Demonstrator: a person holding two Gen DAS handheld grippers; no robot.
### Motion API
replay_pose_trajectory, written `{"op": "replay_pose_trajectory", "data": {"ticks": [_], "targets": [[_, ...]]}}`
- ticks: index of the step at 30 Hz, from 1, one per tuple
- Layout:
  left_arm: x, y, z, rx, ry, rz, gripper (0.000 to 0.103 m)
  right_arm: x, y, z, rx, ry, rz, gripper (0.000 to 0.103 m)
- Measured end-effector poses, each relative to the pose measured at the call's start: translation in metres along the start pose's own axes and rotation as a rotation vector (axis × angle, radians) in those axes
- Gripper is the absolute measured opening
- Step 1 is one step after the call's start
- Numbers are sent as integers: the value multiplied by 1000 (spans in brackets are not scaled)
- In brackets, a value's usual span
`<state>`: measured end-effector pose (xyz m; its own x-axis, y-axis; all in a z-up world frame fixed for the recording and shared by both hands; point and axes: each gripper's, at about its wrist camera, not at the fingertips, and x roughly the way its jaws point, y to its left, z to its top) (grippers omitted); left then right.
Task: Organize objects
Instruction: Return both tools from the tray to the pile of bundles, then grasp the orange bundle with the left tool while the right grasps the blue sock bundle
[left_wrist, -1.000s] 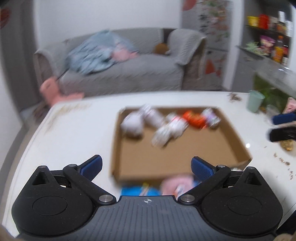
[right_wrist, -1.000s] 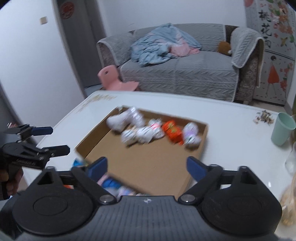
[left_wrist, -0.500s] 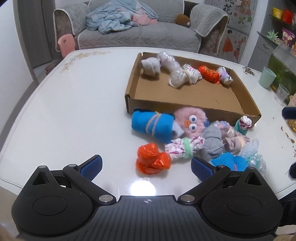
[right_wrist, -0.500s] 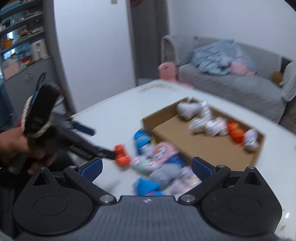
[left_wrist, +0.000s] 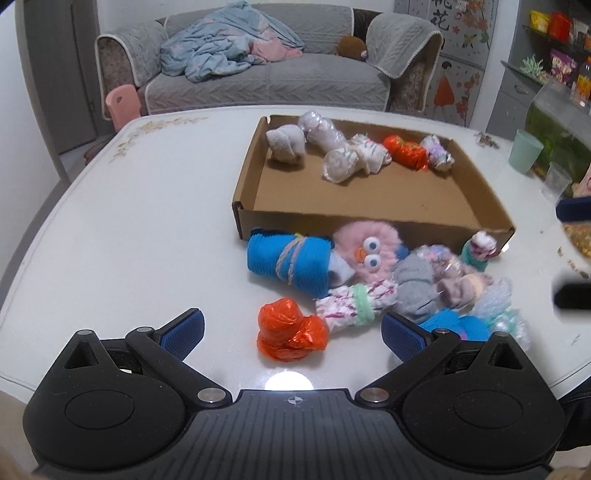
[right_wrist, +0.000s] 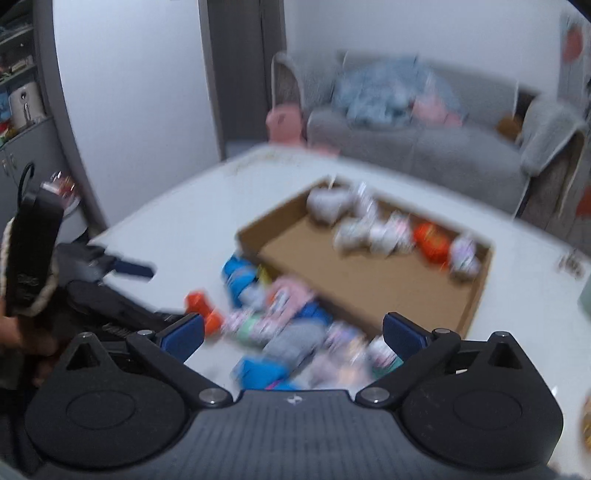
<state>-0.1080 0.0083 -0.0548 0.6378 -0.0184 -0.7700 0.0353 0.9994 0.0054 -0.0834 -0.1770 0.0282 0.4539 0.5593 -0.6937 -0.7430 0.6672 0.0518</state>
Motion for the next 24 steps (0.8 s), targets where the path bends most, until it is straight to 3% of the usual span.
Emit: {"op": "replay_pose_trajectory", "data": {"ticks": [4,7,13,24], "targets": [[13,0,-7,25,6,5,102,15,24,-17,-197,44,-18,99],[20,-1,-9,49,8,-7,102,28,23,-20,-201,82,-3,92],[37,4,-10,75,27,-15,102,57,26,-22,-235,160,8,90],[61,10,-7,73,50,-24,96,90,29,-28,-249,281,5,66]]}}
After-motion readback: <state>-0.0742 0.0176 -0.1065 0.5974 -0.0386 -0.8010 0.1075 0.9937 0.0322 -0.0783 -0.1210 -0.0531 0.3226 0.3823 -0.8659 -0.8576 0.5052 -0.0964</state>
